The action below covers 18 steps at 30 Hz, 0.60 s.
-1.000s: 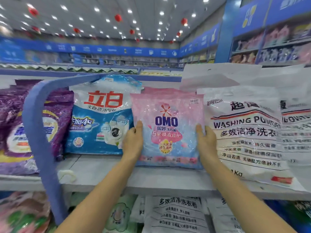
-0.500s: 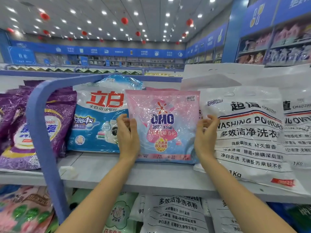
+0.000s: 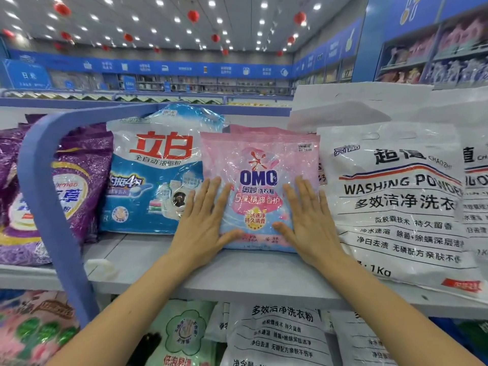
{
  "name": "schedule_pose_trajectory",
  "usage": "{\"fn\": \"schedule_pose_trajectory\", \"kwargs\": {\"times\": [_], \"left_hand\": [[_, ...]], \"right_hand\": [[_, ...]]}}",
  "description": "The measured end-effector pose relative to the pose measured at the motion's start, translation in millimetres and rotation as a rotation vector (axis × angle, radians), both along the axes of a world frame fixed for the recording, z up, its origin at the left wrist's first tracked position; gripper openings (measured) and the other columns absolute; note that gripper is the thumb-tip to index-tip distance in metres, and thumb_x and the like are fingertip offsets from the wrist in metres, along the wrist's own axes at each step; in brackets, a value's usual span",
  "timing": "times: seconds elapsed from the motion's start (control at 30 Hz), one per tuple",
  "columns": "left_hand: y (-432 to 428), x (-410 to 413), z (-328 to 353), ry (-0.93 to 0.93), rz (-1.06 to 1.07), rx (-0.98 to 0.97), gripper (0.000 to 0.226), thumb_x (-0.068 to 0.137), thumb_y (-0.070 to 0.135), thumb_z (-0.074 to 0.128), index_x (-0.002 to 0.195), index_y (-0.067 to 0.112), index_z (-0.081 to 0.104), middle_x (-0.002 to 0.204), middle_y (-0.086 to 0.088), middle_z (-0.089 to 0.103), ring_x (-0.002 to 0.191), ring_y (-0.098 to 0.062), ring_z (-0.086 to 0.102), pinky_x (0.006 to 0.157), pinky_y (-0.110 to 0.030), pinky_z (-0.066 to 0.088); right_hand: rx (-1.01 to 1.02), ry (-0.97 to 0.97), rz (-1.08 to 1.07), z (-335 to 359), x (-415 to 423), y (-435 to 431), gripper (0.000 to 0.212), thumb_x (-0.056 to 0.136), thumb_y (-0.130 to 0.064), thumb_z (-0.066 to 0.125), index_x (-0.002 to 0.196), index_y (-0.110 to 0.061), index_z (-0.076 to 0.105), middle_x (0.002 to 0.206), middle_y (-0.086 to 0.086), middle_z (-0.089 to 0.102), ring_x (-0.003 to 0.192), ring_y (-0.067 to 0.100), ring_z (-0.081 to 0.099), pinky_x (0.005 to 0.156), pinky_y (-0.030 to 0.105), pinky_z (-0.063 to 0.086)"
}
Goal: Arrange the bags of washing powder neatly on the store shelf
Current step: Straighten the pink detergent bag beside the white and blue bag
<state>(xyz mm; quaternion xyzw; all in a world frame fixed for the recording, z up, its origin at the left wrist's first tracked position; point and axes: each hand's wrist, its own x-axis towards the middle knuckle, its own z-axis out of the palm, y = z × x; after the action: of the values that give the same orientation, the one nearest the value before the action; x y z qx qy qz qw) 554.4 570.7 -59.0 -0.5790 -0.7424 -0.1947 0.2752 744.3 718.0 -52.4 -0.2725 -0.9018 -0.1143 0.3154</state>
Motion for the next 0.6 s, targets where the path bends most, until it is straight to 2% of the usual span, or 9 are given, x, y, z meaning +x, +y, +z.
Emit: {"fn": "schedule_pose_trajectory", "kwargs": {"times": [0.17, 0.33, 0.4, 0.47, 0.53, 0.6], "left_hand": [[1, 2, 4, -0.018, 0.013, -0.046, 0.086, 0.073, 0.084, -0.005, 0.142, 0.034, -0.019, 0.155, -0.004, -0.012, 0.143, -0.020, -0.015, 0.116, -0.040, -0.011], [-4, 10, 10, 0.004, 0.078, -0.100, 0.099, 0.066, 0.085, -0.012, 0.143, 0.023, -0.018, 0.152, -0.002, -0.022, 0.141, -0.019, -0.020, 0.113, -0.039, -0.013], [-11, 19, 15, 0.002, 0.097, -0.090, 0.096, 0.071, 0.083, -0.001, 0.142, 0.021, -0.017, 0.154, -0.005, -0.018, 0.142, -0.021, -0.017, 0.113, -0.037, -0.013], [-27, 25, 19, -0.013, 0.108, -0.052, 0.089, 0.084, 0.069, 0.030, 0.144, 0.019, -0.013, 0.157, -0.008, -0.011, 0.144, -0.025, -0.011, 0.113, -0.037, -0.011], [-52, 25, 22, -0.048, 0.125, 0.033, 0.092, 0.086, 0.054, 0.050, 0.147, 0.016, -0.006, 0.158, -0.009, -0.004, 0.145, -0.026, -0.006, 0.116, -0.040, -0.006], [-88, 21, 26, -0.128, 0.127, 0.146, 0.089, 0.085, 0.050, 0.055, 0.148, 0.013, 0.004, 0.157, -0.010, 0.011, 0.145, -0.027, 0.009, 0.118, -0.045, 0.006]], "right_hand": [[-0.028, -0.049, -0.045, 2, -1, -2, 0.083, 0.077, -0.076, -0.010, 0.144, -0.027, -0.011, 0.154, 0.004, -0.013, 0.144, 0.019, -0.011, 0.114, 0.039, -0.013], [-0.056, -0.098, -0.103, 6, 1, -11, 0.097, 0.069, -0.078, -0.018, 0.148, -0.024, -0.008, 0.157, 0.008, -0.013, 0.143, 0.019, -0.016, 0.114, 0.042, -0.013], [-0.089, -0.100, -0.126, 8, 4, -18, 0.095, 0.071, -0.077, -0.011, 0.148, -0.022, -0.007, 0.156, 0.008, -0.014, 0.143, 0.021, -0.016, 0.114, 0.042, -0.012], [-0.138, -0.022, -0.082, 8, 5, -30, 0.087, 0.077, -0.071, -0.002, 0.149, -0.021, -0.004, 0.157, 0.008, -0.012, 0.144, 0.022, -0.013, 0.115, 0.041, -0.010], [-0.217, 0.189, 0.063, 10, 7, -48, 0.076, 0.087, -0.064, 0.008, 0.149, -0.020, 0.011, 0.158, 0.007, 0.000, 0.145, 0.020, -0.001, 0.115, 0.032, -0.002], [-0.322, 0.418, 0.245, 15, 9, -72, 0.055, 0.095, -0.047, 0.025, 0.141, -0.018, 0.032, 0.151, 0.007, 0.024, 0.137, 0.010, 0.019, 0.109, 0.015, 0.008]]}}
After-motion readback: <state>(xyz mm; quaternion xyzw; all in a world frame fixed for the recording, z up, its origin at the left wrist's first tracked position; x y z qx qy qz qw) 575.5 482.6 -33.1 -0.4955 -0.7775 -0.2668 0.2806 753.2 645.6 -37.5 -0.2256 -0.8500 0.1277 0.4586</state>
